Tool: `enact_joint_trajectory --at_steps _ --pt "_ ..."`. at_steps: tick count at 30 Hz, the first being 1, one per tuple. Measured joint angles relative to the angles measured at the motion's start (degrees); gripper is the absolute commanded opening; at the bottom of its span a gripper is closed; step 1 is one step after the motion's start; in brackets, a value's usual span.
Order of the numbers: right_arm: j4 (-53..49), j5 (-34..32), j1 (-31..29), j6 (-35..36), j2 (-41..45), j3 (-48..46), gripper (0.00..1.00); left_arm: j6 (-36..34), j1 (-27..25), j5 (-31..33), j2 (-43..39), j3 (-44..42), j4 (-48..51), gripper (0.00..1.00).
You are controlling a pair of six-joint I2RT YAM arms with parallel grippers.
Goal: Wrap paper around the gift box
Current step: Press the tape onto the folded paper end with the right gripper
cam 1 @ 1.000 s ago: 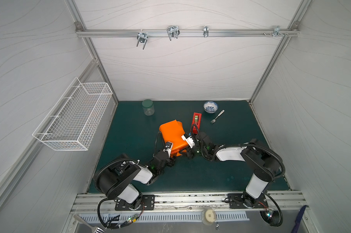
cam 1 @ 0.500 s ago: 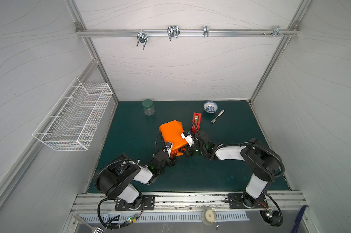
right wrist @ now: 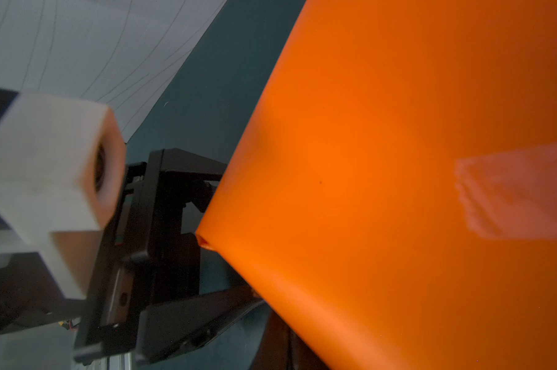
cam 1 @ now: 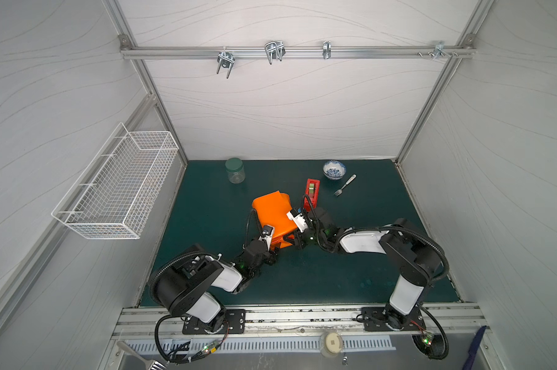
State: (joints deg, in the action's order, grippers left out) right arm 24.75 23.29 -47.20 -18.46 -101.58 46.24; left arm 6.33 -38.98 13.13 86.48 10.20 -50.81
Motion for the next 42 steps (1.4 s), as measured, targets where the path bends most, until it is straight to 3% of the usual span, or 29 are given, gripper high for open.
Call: enact_joint_trajectory --at_steps 8,28,42 --pt "-0.57 -0.83 -0.04 -0.02 -0.39 0.52 0.0 0.11 0.0 -0.02 0.0 0.0 0.35 0.72" --pt "-1.36 -2.12 -0.07 -0.52 -0.39 0.57 0.15 0.68 0.0 0.0 -0.04 0.07 0.85 0.71" --pt "-3.1 -3.37 -0.09 -1.03 3.08 -1.31 0.2 1.79 0.0 -0.02 -0.68 0.09 1.33 0.7"
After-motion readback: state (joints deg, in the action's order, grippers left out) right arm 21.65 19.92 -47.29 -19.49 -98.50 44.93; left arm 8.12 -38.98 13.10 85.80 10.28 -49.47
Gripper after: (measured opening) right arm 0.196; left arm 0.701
